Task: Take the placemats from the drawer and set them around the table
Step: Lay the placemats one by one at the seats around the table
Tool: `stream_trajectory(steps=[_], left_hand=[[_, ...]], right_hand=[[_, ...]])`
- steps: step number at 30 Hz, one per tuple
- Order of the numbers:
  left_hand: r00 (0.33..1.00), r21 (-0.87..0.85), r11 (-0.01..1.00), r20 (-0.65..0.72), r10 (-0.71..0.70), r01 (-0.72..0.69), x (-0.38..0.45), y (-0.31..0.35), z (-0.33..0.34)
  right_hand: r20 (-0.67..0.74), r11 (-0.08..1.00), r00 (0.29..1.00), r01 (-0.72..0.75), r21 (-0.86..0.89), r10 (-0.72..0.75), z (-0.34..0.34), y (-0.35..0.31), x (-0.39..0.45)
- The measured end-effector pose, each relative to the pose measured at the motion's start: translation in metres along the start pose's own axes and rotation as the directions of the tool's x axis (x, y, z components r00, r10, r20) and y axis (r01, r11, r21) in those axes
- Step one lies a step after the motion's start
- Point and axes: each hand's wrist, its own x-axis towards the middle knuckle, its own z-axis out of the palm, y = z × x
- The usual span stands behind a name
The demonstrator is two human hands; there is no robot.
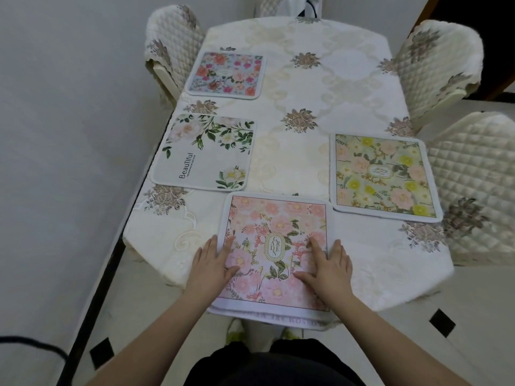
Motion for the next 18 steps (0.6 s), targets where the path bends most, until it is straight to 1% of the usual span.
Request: stream_trajectory(steps=[3,7,9,11,13,14,15,17,18], left_hand=[[1.000,-0.066,0.998,0.003,0.012,-0.012,-0.003,0.002,-0.002],[1.000,-0.161,0.987,0.019,-0.005,0.008,-0.008,0.007,-0.005],[1.000,-0.230,0.973,-0.009,-0.005,0.002,-0.010,0.009,-0.009],[0.999,-0.282,0.959,-0.051,0.011,-0.025,-0.012,0.009,-0.013],[0.995,-0.375,0.926,-0.098,0.011,-0.047,-0.014,0.010,-0.020],[0.993,-0.455,0.889,-0.120,-0.004,-0.051,-0.015,0.010,-0.023],[0.992,-0.557,0.830,-0.120,-0.034,-0.039,-0.015,0.010,-0.027],[0.989,-0.753,0.658,-0.094,-0.112,0.003,-0.017,0.012,-0.038],[0.986,-0.820,0.571,-0.072,-0.151,0.028,-0.017,0.013,-0.044]], right_hand=[[0.000,0.999,0.999,-0.037,-0.001,0.037,-0.002,-0.003,0.000],[-0.042,0.999,0.999,-0.035,-0.020,0.034,-0.004,-0.008,-0.003],[-0.067,1.000,0.997,-0.029,-0.006,0.029,-0.004,-0.011,-0.005],[-0.108,0.998,0.994,-0.016,0.055,0.022,-0.006,-0.012,-0.009],[-0.148,0.985,0.989,0.010,0.172,0.016,-0.011,-0.012,-0.013],[-0.163,0.966,0.986,0.029,0.258,0.014,-0.014,-0.012,-0.015],[-0.181,0.929,0.983,0.049,0.366,0.019,-0.018,-0.011,-0.018],[-0.229,0.829,0.972,0.083,0.553,0.056,-0.025,-0.008,-0.020],[-0.240,0.794,0.967,0.079,0.602,0.086,-0.029,-0.005,-0.021]])
